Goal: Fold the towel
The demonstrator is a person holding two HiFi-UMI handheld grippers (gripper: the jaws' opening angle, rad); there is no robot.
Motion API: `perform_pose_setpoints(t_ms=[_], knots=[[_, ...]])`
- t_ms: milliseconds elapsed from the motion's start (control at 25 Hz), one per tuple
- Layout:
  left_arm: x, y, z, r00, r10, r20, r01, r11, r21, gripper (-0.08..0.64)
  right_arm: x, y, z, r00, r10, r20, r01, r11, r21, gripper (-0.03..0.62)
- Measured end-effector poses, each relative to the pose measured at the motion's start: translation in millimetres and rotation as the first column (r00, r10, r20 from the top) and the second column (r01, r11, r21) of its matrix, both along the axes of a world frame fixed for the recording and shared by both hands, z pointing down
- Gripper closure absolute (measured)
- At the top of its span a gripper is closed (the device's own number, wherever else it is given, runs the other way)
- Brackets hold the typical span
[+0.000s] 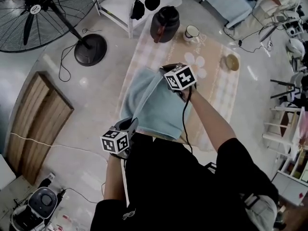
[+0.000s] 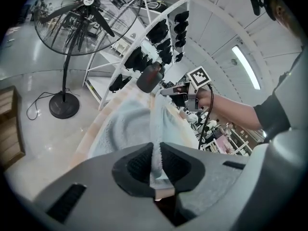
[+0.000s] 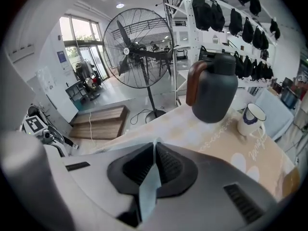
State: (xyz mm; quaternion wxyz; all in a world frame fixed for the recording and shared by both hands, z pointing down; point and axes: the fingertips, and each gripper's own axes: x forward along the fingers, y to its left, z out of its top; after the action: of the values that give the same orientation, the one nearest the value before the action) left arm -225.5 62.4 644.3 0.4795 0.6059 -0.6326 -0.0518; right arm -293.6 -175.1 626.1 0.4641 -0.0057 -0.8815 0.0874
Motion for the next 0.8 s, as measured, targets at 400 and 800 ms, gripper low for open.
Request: perform_pose_setpoints(t_ms=[400, 800], knots=[[-24.5, 19.4, 12.7, 0.999, -0.034, -0.017, 0.034, 0.999, -0.016, 0.520, -36.7, 22.4, 20.6, 0.999, -0.040, -0.030, 0.040, 0.999, -0.002, 0.577], [-36.1, 20.8, 26.0, 0.998, -0.060, -0.025, 0.058, 0.996, -0.068, 0.520, -53.0, 27.2, 38.5, 1.000, -0.002, -0.022, 0.001, 0.999, -0.035, 0.577]])
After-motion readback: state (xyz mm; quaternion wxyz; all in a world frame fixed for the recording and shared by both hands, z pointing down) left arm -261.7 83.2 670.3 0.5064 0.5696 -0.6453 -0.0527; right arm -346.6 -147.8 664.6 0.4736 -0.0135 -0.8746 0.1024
